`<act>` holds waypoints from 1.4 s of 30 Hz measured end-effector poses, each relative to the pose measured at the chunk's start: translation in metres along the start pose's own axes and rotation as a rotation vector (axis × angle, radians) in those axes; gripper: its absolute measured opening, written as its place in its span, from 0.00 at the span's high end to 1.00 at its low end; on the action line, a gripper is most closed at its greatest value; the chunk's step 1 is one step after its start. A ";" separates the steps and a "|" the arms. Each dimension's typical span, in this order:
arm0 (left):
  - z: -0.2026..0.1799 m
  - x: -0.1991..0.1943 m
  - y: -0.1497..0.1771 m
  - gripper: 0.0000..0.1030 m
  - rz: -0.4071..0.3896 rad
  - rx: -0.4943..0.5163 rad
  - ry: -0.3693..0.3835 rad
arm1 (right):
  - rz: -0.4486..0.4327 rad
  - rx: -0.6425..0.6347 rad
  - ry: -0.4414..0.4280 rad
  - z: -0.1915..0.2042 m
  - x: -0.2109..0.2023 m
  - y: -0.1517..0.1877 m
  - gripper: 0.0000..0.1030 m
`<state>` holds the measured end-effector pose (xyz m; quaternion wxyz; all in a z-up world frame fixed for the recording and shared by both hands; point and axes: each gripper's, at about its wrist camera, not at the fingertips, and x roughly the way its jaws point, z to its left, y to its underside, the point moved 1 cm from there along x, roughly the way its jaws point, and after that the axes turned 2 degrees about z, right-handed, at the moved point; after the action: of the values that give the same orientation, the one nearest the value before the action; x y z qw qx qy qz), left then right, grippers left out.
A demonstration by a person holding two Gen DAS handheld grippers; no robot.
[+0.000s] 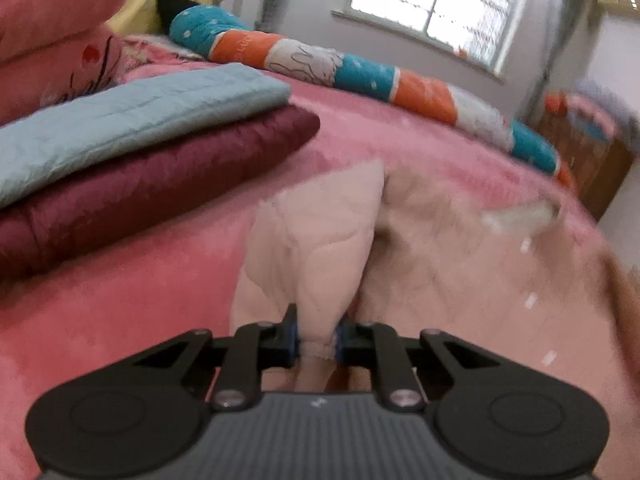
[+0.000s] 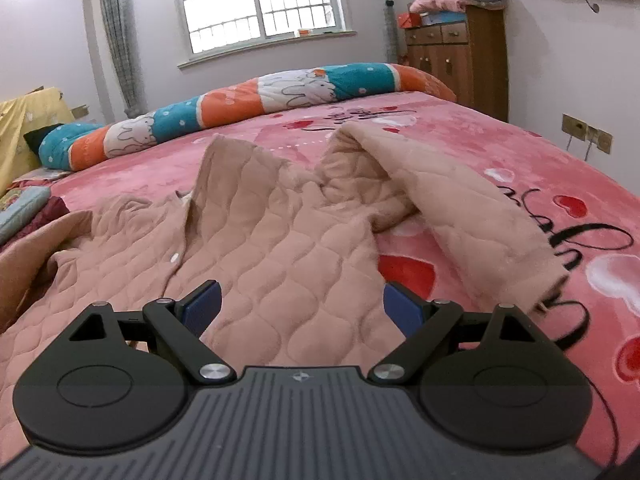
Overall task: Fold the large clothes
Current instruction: 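Grasp the jacket hem with the left gripper and lift it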
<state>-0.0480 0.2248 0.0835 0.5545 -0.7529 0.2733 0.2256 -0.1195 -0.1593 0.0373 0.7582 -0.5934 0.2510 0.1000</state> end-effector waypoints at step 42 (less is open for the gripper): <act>-0.378 0.113 -0.078 0.84 0.291 0.416 0.586 | -0.172 0.584 -0.053 -0.067 0.087 -0.045 0.00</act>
<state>0.1019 -0.1372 0.1736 0.5559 -0.6101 0.5643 0.0168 -0.0427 -0.2477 0.0206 0.9086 -0.3666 0.1983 -0.0256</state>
